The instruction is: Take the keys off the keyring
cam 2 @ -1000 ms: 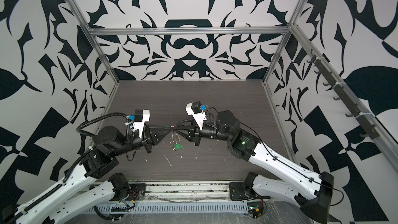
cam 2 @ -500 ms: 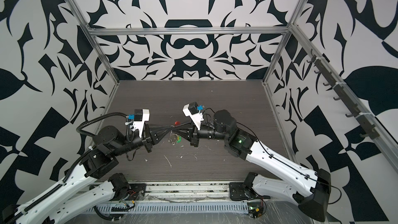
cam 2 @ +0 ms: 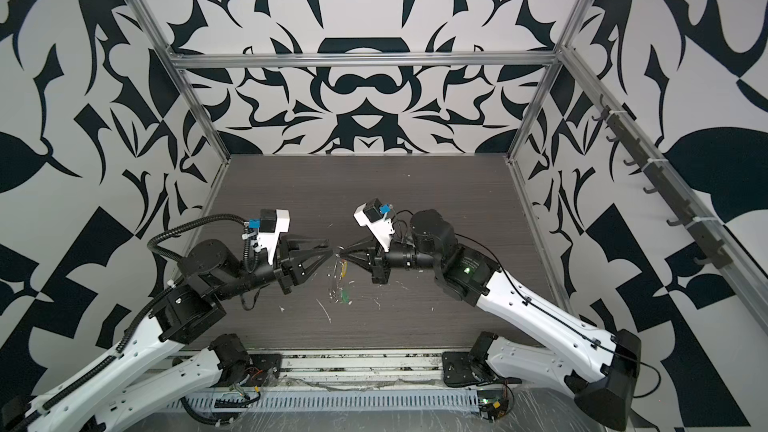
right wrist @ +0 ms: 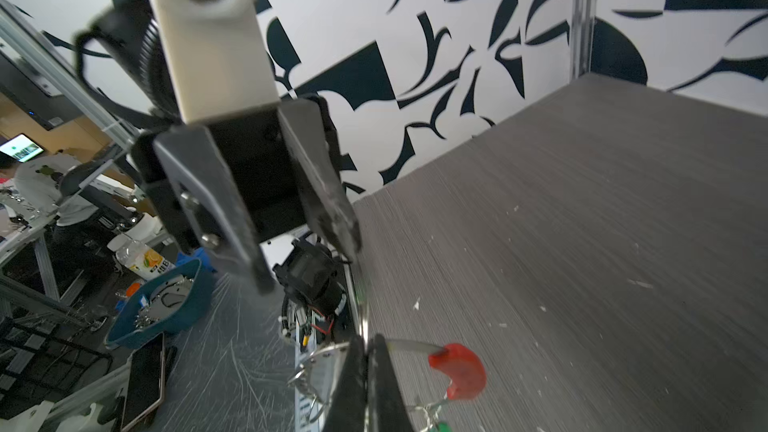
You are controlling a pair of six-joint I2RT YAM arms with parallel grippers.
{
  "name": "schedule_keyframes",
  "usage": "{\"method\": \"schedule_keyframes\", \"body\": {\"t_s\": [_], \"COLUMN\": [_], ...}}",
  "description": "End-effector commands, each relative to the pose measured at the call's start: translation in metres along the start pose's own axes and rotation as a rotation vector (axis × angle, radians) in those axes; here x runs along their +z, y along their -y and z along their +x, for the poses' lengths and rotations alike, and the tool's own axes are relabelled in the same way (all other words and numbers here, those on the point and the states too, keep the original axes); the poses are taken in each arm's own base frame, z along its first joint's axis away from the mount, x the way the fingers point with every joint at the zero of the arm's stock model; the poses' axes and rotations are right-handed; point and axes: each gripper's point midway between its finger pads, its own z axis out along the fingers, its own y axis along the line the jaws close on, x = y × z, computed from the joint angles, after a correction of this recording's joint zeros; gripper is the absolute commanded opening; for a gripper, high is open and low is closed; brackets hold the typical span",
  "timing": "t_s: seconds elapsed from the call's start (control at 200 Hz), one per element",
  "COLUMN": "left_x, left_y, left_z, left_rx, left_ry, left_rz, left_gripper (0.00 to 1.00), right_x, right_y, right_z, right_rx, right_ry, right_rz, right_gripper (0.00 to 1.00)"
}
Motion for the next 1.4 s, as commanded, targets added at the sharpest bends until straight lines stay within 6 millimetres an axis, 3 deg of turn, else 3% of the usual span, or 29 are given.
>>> {"method": "schedule_keyframes", "body": {"t_s": [0.0, 0.165, 0.385, 0.515, 0.77, 0.97, 1.075, 1.235, 1.325, 1.395], "left_x": [-0.002, 0.010, 0.016, 0.016, 0.018, 0.021, 0.024, 0.027, 0.024, 0.020], "left_y": [0.009, 0.018, 0.025, 0.031, 0.030, 0.028, 0.025, 0.016, 0.012, 0.009], "left_z": [0.005, 0.031, 0.036, 0.035, 0.038, 0.037, 0.036, 0.025, 0.013, 0.006], "left_rx": [0.005, -0.036, -0.058, -0.061, -0.081, -0.075, -0.079, -0.058, -0.016, 0.009], "left_ry": [-0.096, -0.307, -0.387, -0.392, -0.419, -0.416, -0.405, -0.314, -0.217, -0.152], "left_rz": [0.026, 0.105, 0.164, 0.196, 0.198, 0.194, 0.176, 0.130, 0.092, 0.072], "left_gripper": [0.36, 0.37, 0.40, 0.25, 0.26, 0.13, 0.00, 0.00, 0.00, 0.00], "right_x": [-0.018, -0.022, -0.024, -0.023, -0.020, -0.018, -0.017, -0.016, -0.020, -0.024], "right_y": [-0.015, -0.017, -0.027, -0.027, -0.026, -0.026, -0.025, -0.022, -0.018, -0.019], "right_z": [-0.014, -0.005, -0.001, -0.002, -0.004, -0.004, -0.004, -0.010, -0.022, -0.031], "right_rx": [-0.064, -0.093, -0.112, -0.110, -0.104, -0.094, -0.087, -0.079, -0.089, -0.104], "right_ry": [-0.030, -0.126, -0.187, -0.193, -0.200, -0.204, -0.203, -0.164, -0.080, 0.001], "right_rz": [0.003, -0.001, -0.054, -0.055, -0.055, -0.062, -0.061, -0.038, -0.001, 0.014], "right_gripper": [0.00, 0.00, 0.00, 0.00, 0.00, 0.00, 0.00, 0.00, 0.23, 0.36]}}
